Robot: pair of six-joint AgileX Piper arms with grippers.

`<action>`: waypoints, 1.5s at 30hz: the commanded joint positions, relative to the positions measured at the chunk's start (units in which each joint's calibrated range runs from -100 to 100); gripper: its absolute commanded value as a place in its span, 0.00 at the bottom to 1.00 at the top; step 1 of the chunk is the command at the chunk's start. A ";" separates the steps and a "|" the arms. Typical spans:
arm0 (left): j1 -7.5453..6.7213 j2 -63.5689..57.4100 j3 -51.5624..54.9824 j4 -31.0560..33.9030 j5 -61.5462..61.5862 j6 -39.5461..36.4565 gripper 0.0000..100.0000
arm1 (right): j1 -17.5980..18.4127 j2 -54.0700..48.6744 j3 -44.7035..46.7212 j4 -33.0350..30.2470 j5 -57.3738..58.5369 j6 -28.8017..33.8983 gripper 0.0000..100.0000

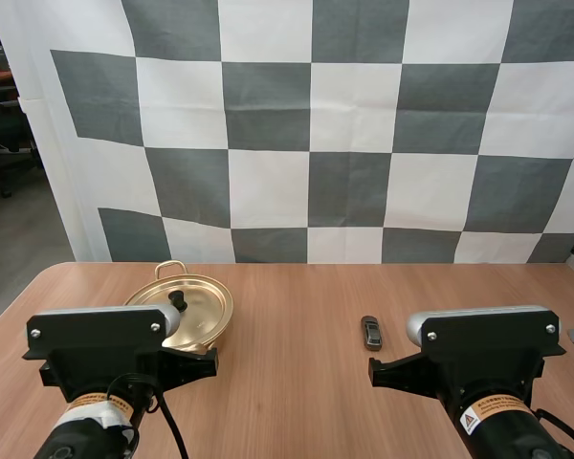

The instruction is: Open the pot, put the car inside, and close it

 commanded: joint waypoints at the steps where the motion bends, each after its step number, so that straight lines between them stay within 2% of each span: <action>1: -0.03 0.00 0.00 -0.13 -0.06 -0.03 0.00 | 0.01 0.00 0.00 -0.05 0.03 0.03 0.00; 15: -0.03 0.00 0.00 -0.13 -0.06 -0.03 0.00 | 0.01 0.00 0.00 -0.47 0.05 0.03 0.00; 18: -0.03 0.00 0.00 0.39 -0.67 0.22 0.00 | 0.01 0.00 0.00 -5.86 -1.53 -0.37 0.00; 19: -0.03 0.00 0.00 1.66 -2.44 0.85 0.00 | 0.01 0.00 0.00 -12.90 -4.59 -0.93 0.00; 20: -0.03 0.00 0.00 10.45 -11.03 4.83 0.00 | 0.01 0.00 0.00 -21.38 -9.48 -0.82 0.00; 22: -0.03 0.00 0.00 21.19 -19.13 8.92 0.00 | 0.01 0.00 0.00 -31.54 -14.34 -0.83 0.00; 25: -0.03 0.00 -2.69 34.17 -26.17 10.23 0.00 | 0.01 0.00 -3.35 -39.22 -15.27 -0.68 0.00; 27: -0.03 0.00 -9.26 31.39 -23.80 7.09 0.00 | 0.01 0.00 -10.83 -36.78 -10.05 3.50 0.00; 29: -0.03 0.00 -17.87 25.81 -12.48 4.07 0.00 | 0.01 0.00 -19.35 -32.29 -1.70 10.31 0.00; 31: -0.03 0.19 -28.81 19.50 2.19 3.68 0.00 | 0.01 0.87 -29.35 -28.77 4.70 13.04 0.00; 35: -0.03 7.00 -50.72 13.27 20.72 3.99 0.00 | 0.01 9.55 -49.20 -23.71 13.94 8.82 0.00; 41: -0.03 25.57 -79.82 8.32 47.06 9.66 0.00 | 0.01 32.11 -81.33 -9.99 45.26 -2.54 0.00; 45: -0.03 37.70 -94.64 6.24 66.24 12.15 0.00 | 0.01 45.76 -97.66 -0.71 65.20 -6.89 0.00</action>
